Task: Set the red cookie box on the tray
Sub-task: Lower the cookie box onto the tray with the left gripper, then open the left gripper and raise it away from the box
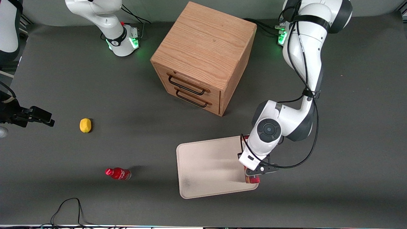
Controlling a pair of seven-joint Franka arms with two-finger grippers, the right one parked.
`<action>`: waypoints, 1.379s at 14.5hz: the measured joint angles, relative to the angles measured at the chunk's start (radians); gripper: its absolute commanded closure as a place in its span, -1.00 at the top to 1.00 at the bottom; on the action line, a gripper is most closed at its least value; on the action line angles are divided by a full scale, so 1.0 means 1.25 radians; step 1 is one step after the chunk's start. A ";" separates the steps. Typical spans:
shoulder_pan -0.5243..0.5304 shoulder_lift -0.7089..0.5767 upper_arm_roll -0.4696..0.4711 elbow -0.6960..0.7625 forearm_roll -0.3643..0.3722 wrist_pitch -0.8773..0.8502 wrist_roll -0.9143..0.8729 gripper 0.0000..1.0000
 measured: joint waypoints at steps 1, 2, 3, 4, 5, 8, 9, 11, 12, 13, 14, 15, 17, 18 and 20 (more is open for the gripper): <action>-0.002 0.009 0.000 -0.001 0.000 0.018 -0.003 -1.00; -0.003 0.017 0.000 -0.003 0.000 0.033 -0.005 -1.00; -0.003 0.023 0.000 -0.003 0.000 0.041 -0.007 -0.85; -0.004 0.027 0.000 -0.004 0.000 0.046 -0.007 0.98; -0.004 0.028 0.000 -0.005 0.003 0.047 -0.007 1.00; -0.010 0.027 -0.002 -0.009 0.065 0.065 -0.010 1.00; -0.012 0.027 -0.002 -0.009 0.073 0.072 -0.011 1.00; -0.012 0.021 -0.001 -0.007 0.081 0.078 -0.011 1.00; -0.009 0.012 0.001 -0.008 0.083 0.078 -0.011 1.00; -0.005 -0.004 0.002 -0.011 0.083 0.078 -0.011 1.00; 0.000 -0.026 0.003 -0.017 0.079 0.077 -0.011 1.00; 0.006 -0.056 0.003 -0.030 0.072 0.074 -0.012 1.00; 0.030 -0.135 0.000 -0.074 0.055 0.048 -0.012 1.00; 0.046 -0.182 -0.002 -0.103 0.053 0.021 -0.012 1.00; 0.086 -0.285 -0.005 -0.159 0.053 -0.069 0.001 1.00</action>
